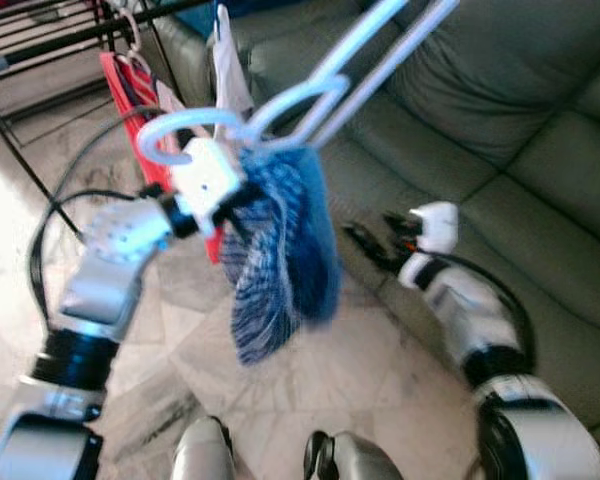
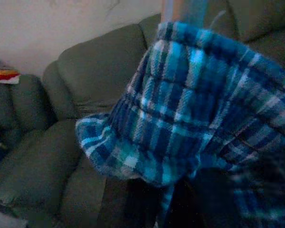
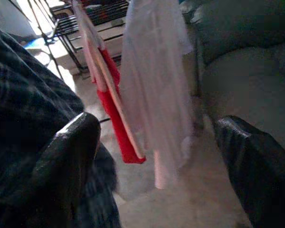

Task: Hang hanger

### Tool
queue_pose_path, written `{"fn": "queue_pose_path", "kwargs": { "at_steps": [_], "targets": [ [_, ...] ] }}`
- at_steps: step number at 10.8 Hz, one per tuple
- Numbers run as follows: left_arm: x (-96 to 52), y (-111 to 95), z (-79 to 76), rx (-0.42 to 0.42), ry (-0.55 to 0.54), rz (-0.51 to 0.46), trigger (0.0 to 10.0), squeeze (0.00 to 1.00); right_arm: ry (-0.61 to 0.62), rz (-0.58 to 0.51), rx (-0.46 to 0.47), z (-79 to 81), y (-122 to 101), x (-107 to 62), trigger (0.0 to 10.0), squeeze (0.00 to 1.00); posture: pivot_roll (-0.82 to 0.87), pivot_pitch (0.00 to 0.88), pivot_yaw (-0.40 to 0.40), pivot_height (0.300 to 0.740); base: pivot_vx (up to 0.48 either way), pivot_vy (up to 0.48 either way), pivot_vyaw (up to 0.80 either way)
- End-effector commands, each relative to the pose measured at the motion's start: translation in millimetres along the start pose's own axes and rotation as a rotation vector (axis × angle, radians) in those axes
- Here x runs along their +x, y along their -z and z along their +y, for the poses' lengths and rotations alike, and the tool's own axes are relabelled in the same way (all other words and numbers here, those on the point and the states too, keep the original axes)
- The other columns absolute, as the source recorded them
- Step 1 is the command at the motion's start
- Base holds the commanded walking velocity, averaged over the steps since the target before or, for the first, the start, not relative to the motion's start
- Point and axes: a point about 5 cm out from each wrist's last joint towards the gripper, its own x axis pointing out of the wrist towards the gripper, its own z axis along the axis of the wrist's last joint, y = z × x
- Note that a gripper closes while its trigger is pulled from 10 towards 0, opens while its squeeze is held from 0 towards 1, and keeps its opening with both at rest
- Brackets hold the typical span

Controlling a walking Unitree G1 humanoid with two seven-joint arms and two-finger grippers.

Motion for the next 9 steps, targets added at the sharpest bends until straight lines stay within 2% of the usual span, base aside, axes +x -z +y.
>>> {"fn": "queue_pose_path", "kwargs": {
  "at_steps": [1,2,5,7,9],
  "targets": [
    [0.9,-4.7,-2.0,0.013,0.000,-0.008,0.0,0.00,-0.019,0.006,0.000,1.8,0.2,1.8,10.0,0.00,0.09,0.138,-0.078,0.740,0.000,0.000,0.00],
    [0.3,-3.3,-3.7,0.006,-0.003,0.003,0.0,0.00,-0.086,-0.022,0.013,9.9,-4.9,7.0,10.0,0.00,0.10,0.139,-0.083,0.740,0.000,0.000,0.00],
    [-6.0,13.1,2.1,0.044,-0.074,0.100,0.0,0.00,-0.112,-0.081,-0.085,6.1,-20.0,-1.8,10.0,0.00,0.08,0.142,-0.082,0.740,0.000,0.000,0.00],
    [-0.2,6.1,3.8,0.037,-0.102,0.066,0.0,0.00,-0.130,-0.072,-0.107,6.3,-18.7,-8.6,10.0,0.00,0.07,0.148,-0.080,0.740,0.000,0.000,0.00],
    [5.6,-3.7,5.2,0.033,-0.111,0.027,0.0,0.00,-0.116,-0.027,-0.099,6.7,-8.4,-7.1,10.0,0.00,0.07,0.150,-0.082,0.740,0.000,0.000,0.00]
  ]
}}
